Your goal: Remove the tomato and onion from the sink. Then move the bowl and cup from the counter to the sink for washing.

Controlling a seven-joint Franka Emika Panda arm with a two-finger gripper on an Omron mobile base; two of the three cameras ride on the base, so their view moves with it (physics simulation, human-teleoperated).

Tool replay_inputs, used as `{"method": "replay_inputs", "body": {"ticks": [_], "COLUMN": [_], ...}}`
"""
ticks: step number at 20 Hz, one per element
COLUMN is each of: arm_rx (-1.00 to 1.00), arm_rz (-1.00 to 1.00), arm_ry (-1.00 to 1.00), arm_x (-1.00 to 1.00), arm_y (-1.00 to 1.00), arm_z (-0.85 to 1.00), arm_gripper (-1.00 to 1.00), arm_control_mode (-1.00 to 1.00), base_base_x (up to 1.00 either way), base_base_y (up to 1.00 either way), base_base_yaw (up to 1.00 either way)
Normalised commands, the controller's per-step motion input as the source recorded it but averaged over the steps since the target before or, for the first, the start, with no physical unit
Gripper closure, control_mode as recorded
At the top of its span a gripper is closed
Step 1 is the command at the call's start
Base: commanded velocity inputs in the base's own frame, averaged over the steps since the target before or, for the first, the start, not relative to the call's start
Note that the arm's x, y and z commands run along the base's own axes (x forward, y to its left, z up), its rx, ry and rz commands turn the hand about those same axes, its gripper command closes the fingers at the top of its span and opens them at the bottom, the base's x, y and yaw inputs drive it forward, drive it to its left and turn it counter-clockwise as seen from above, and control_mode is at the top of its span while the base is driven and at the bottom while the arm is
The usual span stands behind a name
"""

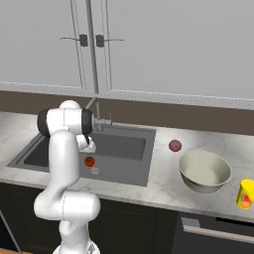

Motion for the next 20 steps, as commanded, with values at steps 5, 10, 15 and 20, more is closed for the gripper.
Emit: {"method": "replay_inputs", "body": {"ticks": [5,10,15,20], "arm_rx": [0.0,0.0,0.0,0.0], "arm_rz": [0.0,0.0,0.0,0.0], "arm_ry": [0.03,0.03,0.04,0.07], "arm_x": [0.13,0.09,0.11,0.12], "arm_y": [-0.01,-0.01,-0.02,-0.05], "arm_z": [-0.15,-0.16,-0.17,-0.18], "arm_gripper": [-1.0,-1.0,-1.0,-1.0], "arm_control_mode": [-1.0,-1.0,-1.0,-1.0], "base_base_x": [0.0,0.0,0.0,0.0], "base_base_y": [0.0,0.0,0.0,0.0], "base_base_yaw": [0.0,0.0,0.0,0.0]}}
